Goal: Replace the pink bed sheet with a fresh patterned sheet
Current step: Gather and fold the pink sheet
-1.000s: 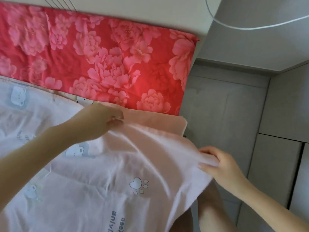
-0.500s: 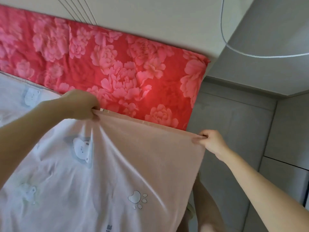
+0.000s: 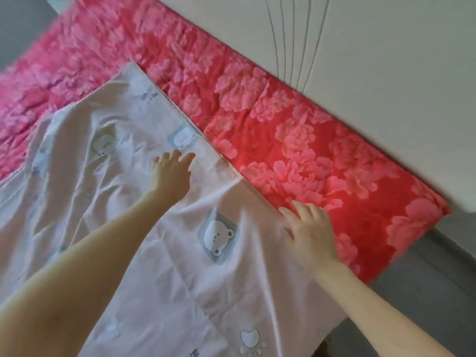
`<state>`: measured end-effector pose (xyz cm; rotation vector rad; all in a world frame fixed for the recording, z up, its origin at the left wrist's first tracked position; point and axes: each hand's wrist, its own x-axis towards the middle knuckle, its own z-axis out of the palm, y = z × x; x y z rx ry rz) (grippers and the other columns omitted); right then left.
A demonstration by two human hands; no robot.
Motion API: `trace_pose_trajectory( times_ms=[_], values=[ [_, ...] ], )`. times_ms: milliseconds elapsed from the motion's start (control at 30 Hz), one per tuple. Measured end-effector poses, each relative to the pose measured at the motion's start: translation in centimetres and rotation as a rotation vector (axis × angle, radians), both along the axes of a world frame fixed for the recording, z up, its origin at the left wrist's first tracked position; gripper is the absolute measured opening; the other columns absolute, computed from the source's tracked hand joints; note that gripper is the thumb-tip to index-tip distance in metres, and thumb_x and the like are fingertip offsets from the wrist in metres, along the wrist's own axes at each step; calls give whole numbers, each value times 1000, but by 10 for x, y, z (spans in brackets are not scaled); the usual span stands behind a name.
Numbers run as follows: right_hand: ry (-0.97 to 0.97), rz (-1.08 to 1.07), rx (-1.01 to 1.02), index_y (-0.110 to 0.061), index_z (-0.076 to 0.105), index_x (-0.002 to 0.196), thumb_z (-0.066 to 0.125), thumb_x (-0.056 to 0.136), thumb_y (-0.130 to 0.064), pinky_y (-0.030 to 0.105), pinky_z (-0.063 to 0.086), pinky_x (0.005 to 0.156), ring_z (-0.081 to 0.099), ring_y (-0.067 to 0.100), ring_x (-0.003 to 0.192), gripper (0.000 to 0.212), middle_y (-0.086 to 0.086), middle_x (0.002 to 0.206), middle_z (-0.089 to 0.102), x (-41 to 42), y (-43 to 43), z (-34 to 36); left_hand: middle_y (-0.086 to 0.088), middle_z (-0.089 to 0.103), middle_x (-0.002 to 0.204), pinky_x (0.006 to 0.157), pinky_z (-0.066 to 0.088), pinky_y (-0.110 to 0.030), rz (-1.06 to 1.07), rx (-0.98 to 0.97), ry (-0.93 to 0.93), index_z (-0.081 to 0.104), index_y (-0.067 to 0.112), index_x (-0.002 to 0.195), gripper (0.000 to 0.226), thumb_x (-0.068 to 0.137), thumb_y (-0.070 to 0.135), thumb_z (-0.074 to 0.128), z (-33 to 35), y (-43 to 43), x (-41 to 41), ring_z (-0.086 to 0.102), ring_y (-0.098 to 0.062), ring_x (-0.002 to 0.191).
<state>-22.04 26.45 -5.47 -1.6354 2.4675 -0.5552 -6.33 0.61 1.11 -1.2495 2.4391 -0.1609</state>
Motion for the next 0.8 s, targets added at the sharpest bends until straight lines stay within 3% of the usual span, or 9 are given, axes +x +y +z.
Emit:
trace_pose_trajectory(
  times_ms=[100,167,233,267,333,400,567,700,800],
  values=[
    [91,403,178,-24,70,106,71,74,-38,46,47,91,60,32,105,35,10,115,65,38,-74,-3,-10,45,138,101,37,-42,203,38,47,42,23,139,45,95,21,49,3,-3,61,43,-33,122],
    [134,570,482,-29,56,126,53,91,-41,50,28,107,43,31,126,38,6,133,52,51,-113,-13,-7,47,136,99,38,-40,319,44,50,44,24,138,43,95,21,48,4,1,106,44,-31,121],
    [162,518,775,-31,45,133,43,95,-36,53,14,111,32,28,134,39,0,140,44,41,-131,-23,-3,49,134,92,39,-37,366,56,51,44,26,137,43,95,18,46,-1,13,135,46,-28,119],
    [173,474,850,-30,46,131,45,93,-30,53,14,112,35,25,133,38,-3,138,46,39,-137,-24,-3,49,135,90,40,-36,403,65,56,44,25,137,43,95,17,46,-1,20,152,46,-27,119],
    [198,374,788,-27,55,119,46,88,-16,42,25,108,49,20,122,34,-4,125,59,40,-156,-15,-1,46,139,92,40,-33,480,78,75,41,25,139,44,96,17,44,-4,32,188,45,-26,121],
    [199,279,654,-22,60,112,45,86,-9,31,36,94,57,21,111,32,-1,115,65,43,-178,0,2,45,139,90,40,-30,555,93,93,39,25,140,44,96,18,43,-12,37,218,44,-23,122],
    [96,310,537,-14,60,112,44,91,-18,32,44,81,59,30,106,27,8,117,63,74,-239,15,3,45,139,89,42,-30,669,124,183,35,24,143,45,98,22,41,-30,33,261,45,-22,121],
    [114,513,556,-22,49,132,50,92,-41,34,42,94,48,26,121,44,3,131,53,116,-245,16,2,40,142,94,44,-37,760,225,230,32,24,144,46,98,25,41,-52,33,275,39,-24,124],
    [249,735,670,-38,17,148,51,80,-67,45,27,109,22,28,139,81,3,151,27,167,-234,7,-1,41,138,96,41,-37,779,278,251,26,26,146,50,98,27,40,-67,36,296,37,-28,121]
  ],
)
